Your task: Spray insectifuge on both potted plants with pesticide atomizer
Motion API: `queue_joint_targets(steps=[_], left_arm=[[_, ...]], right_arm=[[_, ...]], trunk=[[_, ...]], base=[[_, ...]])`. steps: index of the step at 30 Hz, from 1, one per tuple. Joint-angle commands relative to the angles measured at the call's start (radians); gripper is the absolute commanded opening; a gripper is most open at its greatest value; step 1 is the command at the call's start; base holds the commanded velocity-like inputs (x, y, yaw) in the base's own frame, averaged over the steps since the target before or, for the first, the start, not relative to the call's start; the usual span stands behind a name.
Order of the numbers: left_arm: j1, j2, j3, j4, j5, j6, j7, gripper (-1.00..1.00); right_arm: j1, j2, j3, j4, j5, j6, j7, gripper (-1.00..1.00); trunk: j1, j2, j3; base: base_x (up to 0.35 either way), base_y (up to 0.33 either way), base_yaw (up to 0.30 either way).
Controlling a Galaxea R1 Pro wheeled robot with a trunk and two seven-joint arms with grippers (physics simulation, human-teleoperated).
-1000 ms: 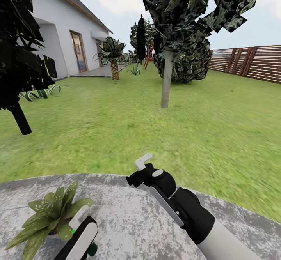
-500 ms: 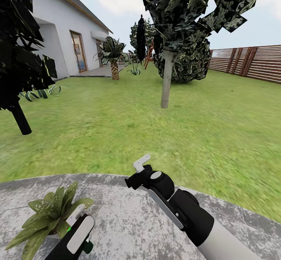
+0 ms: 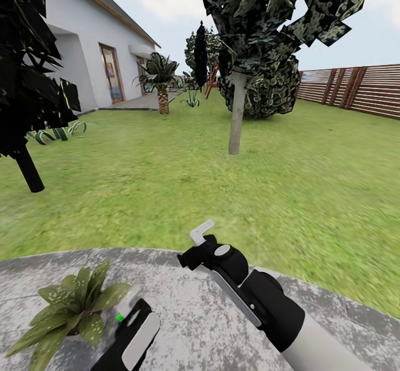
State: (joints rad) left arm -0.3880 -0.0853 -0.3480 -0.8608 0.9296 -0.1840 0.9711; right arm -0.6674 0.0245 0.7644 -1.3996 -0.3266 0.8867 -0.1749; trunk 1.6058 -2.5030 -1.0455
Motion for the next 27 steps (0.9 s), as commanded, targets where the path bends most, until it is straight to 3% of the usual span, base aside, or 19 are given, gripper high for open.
queue_joint_targets(steps=[1,4,8,13,14,16,17,21,27], left_arm=[[0.0,-0.004,-0.012,0.001,-0.011,-0.01,0.003,-1.0],[0.0,-0.009,-0.024,0.002,-0.022,-0.019,0.009,-1.0],[0.0,-0.001,-0.028,-0.01,-0.023,-0.02,0.074,-1.0],[0.0,0.008,-0.013,-0.01,-0.013,-0.015,0.069,-1.0],[0.0,0.01,0.001,-0.01,-0.006,-0.011,0.065,-1.0],[0.0,0.018,0.093,-0.012,0.022,0.034,0.041,-1.0],[0.0,0.019,0.114,-0.014,0.027,0.049,0.024,-1.0],[0.0,0.012,0.129,-0.019,0.031,0.053,0.021,-1.0],[0.0,0.004,0.128,-0.02,0.024,0.052,0.019,-1.0]], right_arm=[[0.0,0.0,0.0,0.0,0.0,0.0,0.0,1.0],[0.0,-0.001,0.0,-0.001,0.001,-0.001,0.0,1.0],[0.0,-0.002,-0.001,-0.001,0.001,-0.002,0.001,1.0],[0.0,-0.003,-0.001,-0.001,0.001,-0.002,0.001,1.0],[0.0,-0.003,-0.001,-0.001,0.001,-0.002,0.001,1.0],[0.0,-0.003,-0.001,-0.001,0.0,-0.002,0.0,1.0],[0.0,-0.003,-0.001,-0.001,0.001,-0.002,0.0,1.0],[0.0,-0.003,-0.001,-0.001,0.001,-0.002,0.004,1.0],[0.0,-0.003,-0.001,-0.001,0.001,-0.002,0.005,1.0]], trunk=[[0.0,0.0,0.0],[0.0,0.0,0.0],[0.0,0.0,0.0],[0.0,0.0,0.0],[0.0,0.0,0.0],[0.0,0.0,0.0],[0.0,0.0,0.0],[0.0,0.0,0.0],[0.0,0.0,0.0]], base=[[0.116,-0.234,0.0],[0.166,-0.281,0.0],[0.259,-0.183,0.0],[0.31,-0.04,0.0],[0.321,-0.003,0.0],[0.323,-0.001,0.0],[0.323,0.0,0.0],[0.115,0.0,0.031],[0.003,0.0,0.249]])
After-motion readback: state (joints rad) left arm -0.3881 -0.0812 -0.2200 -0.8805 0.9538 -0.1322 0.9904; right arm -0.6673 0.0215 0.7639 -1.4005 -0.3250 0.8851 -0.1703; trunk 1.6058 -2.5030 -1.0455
